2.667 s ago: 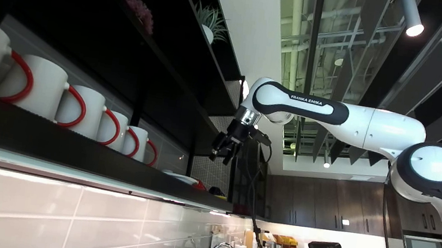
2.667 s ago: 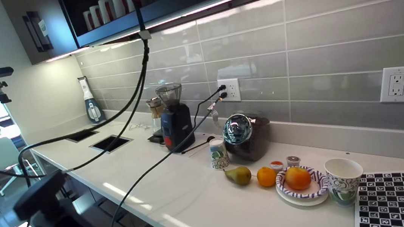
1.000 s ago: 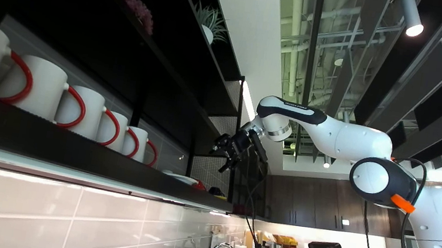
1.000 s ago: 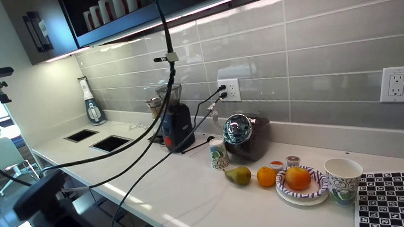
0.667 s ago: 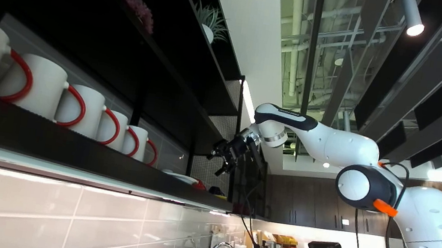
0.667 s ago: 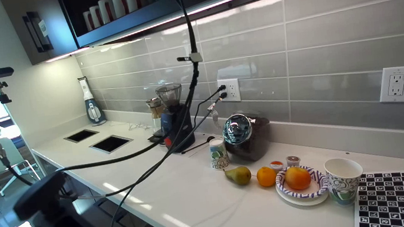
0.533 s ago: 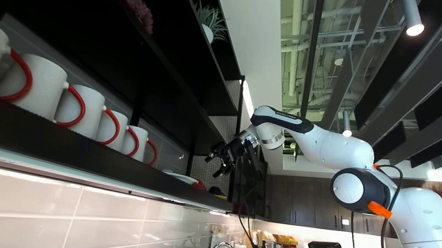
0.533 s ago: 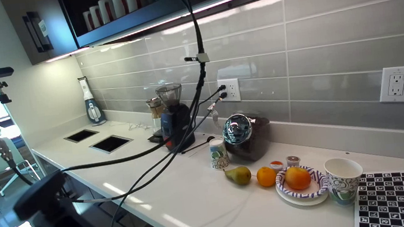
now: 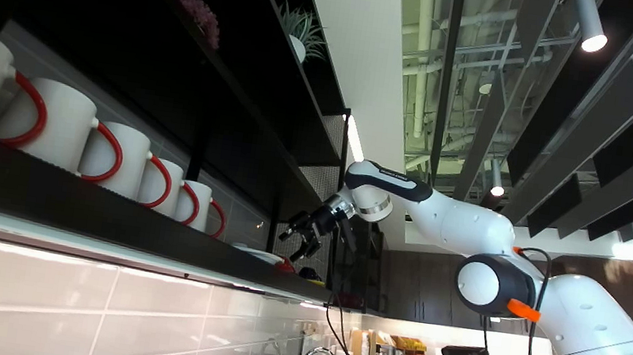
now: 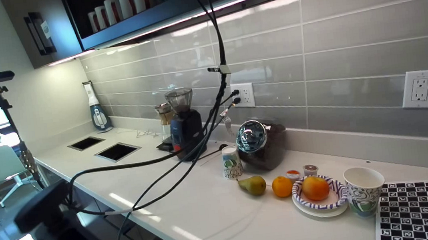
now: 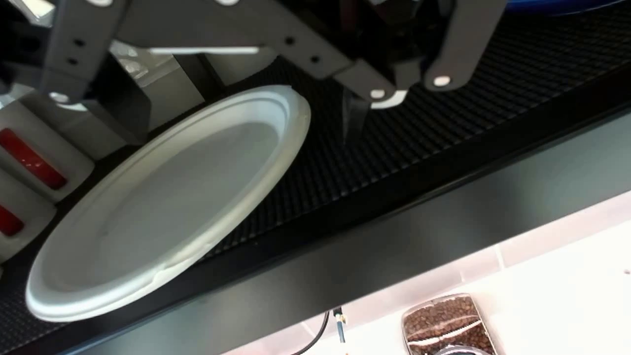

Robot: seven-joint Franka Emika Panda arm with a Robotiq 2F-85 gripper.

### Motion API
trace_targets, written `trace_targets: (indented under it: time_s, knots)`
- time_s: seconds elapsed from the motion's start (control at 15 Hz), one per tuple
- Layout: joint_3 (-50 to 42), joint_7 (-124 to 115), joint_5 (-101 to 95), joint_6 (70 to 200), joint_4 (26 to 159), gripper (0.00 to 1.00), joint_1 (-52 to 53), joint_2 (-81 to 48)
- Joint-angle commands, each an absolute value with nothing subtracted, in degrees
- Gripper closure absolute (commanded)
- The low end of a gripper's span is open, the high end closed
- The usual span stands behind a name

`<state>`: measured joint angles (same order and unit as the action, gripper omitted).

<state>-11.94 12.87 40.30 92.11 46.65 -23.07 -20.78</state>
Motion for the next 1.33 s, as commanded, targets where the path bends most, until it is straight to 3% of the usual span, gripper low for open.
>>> trace_targets:
  time_s: [0.0,0.8,1.07,1.2,1.27]
  knots:
    - [-11.3,14.0,41.0,91.6,41.2,0.0,-23.6,-24.6]
    - [-10.6,13.7,41.2,91.7,36.5,0.0,-23.5,-28.6]
    - [-10.2,13.7,40.9,92.0,35.5,0.12,-23.4,-29.4]
    - [-10.1,13.7,40.8,92.1,34.9,0.12,-23.3,-29.8]
    - [-10.1,13.7,40.8,92.2,34.7,0.21,-23.2,-30.0]
